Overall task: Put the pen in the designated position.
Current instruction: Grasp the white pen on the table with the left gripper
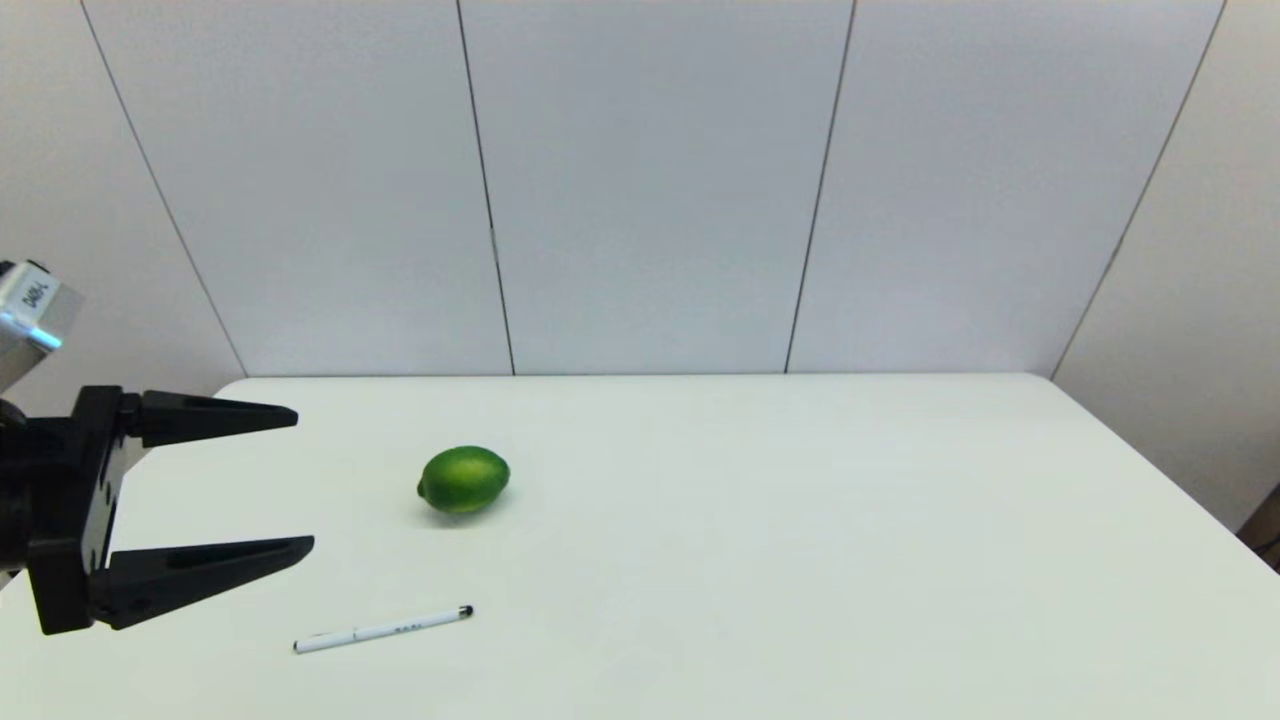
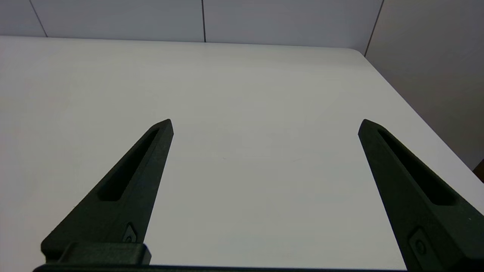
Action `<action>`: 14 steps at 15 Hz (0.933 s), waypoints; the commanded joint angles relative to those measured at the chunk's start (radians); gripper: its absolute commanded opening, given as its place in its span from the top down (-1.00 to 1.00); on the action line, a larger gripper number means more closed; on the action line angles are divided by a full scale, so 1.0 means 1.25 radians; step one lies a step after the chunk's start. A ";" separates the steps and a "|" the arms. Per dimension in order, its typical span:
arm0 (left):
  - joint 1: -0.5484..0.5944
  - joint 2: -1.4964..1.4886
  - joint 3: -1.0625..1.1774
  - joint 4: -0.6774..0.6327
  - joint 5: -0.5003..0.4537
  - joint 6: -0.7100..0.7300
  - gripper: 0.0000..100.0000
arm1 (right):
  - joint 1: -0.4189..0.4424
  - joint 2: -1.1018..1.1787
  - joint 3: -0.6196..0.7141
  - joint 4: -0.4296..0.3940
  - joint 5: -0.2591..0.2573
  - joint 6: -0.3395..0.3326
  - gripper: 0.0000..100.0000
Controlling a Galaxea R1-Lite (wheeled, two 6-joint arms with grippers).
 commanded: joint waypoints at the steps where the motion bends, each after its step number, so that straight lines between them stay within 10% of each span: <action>1: 0.065 0.117 0.013 0.050 -0.042 0.190 -1.00 | 0.000 0.001 0.011 0.000 0.000 0.000 -1.00; 14: 0.089 0.333 0.171 -0.101 0.014 0.415 -1.00 | 0.000 0.001 0.011 0.000 0.000 0.000 -1.00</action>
